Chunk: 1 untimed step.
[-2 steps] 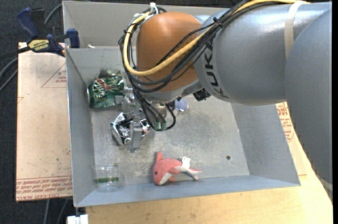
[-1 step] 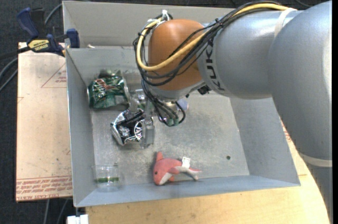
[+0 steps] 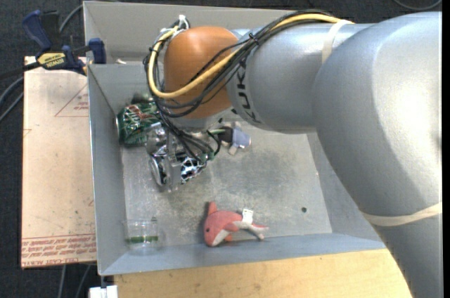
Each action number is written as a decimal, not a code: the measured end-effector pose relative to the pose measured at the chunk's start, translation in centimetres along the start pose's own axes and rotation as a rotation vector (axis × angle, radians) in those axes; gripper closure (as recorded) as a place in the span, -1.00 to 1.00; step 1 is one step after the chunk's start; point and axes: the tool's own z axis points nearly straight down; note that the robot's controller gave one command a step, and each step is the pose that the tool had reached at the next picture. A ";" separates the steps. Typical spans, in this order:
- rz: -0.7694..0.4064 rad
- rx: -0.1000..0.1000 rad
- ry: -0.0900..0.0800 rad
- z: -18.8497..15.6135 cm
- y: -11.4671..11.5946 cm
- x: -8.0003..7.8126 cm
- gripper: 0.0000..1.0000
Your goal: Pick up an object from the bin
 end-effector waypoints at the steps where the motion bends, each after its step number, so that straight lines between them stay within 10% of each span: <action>1: 0.000 0.000 0.000 0.0 0.0 0.0 -1.00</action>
Offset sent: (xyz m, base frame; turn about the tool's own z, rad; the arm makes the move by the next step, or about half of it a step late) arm 0.0000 0.0000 0.0000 0.0000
